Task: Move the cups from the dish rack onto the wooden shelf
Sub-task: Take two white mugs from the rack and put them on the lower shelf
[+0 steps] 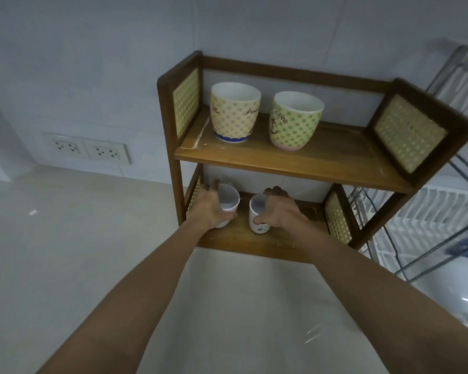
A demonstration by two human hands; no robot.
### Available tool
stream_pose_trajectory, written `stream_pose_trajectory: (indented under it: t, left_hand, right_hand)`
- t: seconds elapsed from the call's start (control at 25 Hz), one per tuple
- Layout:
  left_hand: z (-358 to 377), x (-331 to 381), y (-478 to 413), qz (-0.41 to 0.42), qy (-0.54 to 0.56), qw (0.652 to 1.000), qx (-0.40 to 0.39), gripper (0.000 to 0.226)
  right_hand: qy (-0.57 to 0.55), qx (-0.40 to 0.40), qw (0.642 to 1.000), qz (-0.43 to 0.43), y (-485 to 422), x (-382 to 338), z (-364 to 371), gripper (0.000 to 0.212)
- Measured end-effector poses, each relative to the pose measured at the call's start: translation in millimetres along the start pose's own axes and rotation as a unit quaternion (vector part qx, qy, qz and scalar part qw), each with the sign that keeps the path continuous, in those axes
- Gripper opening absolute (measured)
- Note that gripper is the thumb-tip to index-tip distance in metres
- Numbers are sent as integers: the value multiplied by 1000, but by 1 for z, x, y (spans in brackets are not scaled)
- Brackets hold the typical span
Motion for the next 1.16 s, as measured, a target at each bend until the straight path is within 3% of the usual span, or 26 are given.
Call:
stream_pose_trajectory:
  t: [0.24,0.48,0.72,0.88,1.0,1.16]
  left_hand:
    - [16,-5,-17,-45,-1,999,5,98]
    - [17,-7,-17,-33,-6,999,-11,103]
    - [9,-6,-5,-23,7,1000,-19,94]
    - [9,0,6,-33,7,999,-14,101]
    - [2,12,18,-8,-74,997,19,94]
    - [-5,34,66,134,-92,979,119,59]
  right_hand:
    - [-22,-18,1000,-4,-13,6,7,80]
    - [-32,-40,998,-25,-9,11,4,76]
    - [-23,-70,997,-20,-5,10,7,92]
    - [-6,-83,996,-28,-4,6,6,99]
    - [2,-56,998,-32,8,5,-4,96]
    - [-116,85,988,-57,67,10,-6,70]
Point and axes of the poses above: each hand's wrist, its own y-axis away from the middle knuckle, its own z-axis out of the palm, x = y × z, the point moved 1 cm from there along -y, towards the middle knuckle, and after that the axes turned 6 degrees about -z, right-handed, at the moved point
